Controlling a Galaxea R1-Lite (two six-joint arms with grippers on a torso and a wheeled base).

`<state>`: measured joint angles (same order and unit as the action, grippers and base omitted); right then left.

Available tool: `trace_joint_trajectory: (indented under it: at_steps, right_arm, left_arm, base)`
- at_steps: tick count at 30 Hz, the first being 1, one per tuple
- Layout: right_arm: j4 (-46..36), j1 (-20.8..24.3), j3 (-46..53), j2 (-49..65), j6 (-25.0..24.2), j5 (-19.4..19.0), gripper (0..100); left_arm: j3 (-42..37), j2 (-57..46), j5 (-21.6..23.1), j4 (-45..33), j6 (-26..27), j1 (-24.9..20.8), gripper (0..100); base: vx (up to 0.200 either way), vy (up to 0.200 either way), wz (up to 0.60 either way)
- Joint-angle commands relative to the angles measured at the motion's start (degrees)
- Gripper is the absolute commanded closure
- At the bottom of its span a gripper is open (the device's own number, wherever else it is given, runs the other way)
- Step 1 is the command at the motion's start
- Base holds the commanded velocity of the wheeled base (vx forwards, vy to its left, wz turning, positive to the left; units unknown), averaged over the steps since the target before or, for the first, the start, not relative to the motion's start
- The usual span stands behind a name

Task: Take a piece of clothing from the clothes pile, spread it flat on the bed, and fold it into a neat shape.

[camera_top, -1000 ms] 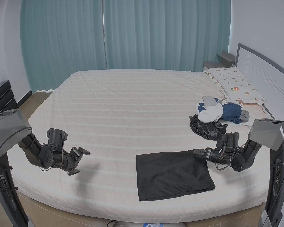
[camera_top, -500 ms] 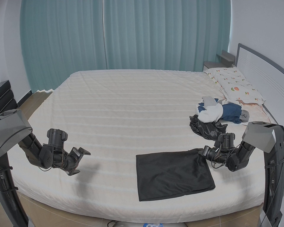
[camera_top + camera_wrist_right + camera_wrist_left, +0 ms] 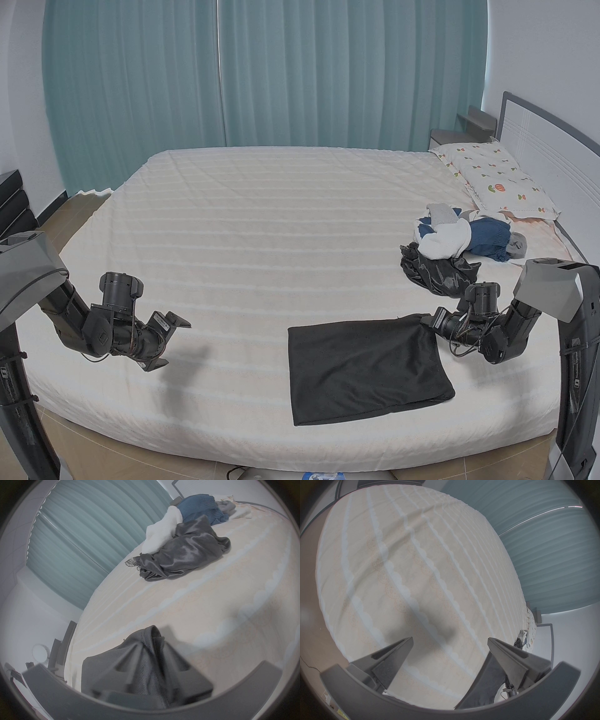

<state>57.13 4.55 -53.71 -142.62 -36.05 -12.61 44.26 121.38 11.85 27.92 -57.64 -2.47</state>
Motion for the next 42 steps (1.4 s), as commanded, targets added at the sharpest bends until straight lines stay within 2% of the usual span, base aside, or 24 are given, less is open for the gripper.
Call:
trace_joint_trajectory:
  at_steps: [1,2,6,11,16,29,42]
  right_arm:
    - [0.4,-0.7,1.2,0.9,-1.9,-0.1,0]
    - [0.6,-0.7,1.3,1.2,-2.5,-0.1,0]
    - [1.8,-1.4,1.8,1.0,-10.6,-0.1,0]
    - [3.8,-1.9,2.0,1.3,-13.4,-0.3,0]
    - [8.1,-2.3,3.8,2.3,-19.1,-0.7,0]
    - [12.5,-2.2,5.9,1.6,-19.2,-0.8,0]
    - [14.9,-2.1,7.1,0.9,-19.0,-0.8,0]
  left_arm:
    - [0.0,0.1,0.0,0.0,0.0,-0.1,0]
    - [0.0,0.1,0.0,0.0,0.0,-0.1,0]
    - [0.1,0.1,0.0,0.0,-0.1,-0.1,0]
    - [0.1,0.1,-0.1,0.0,-0.3,-0.1,0]
    - [0.1,0.2,-0.1,-0.1,-0.1,-0.3,0]
    - [0.1,0.1,0.0,-0.1,-0.1,-0.3,0]
    - [0.1,0.1,0.0,-0.1,0.0,-0.4,0]
  base:
    - [0.0,0.0,0.0]
    - [0.0,0.0,0.0]
    - [0.0,0.0,0.0]
    - [0.0,0.0,0.0]
    - [-0.2,0.0,0.0]
    - [-0.015,0.0,0.0]
    - [0.0,-0.2,0.0]
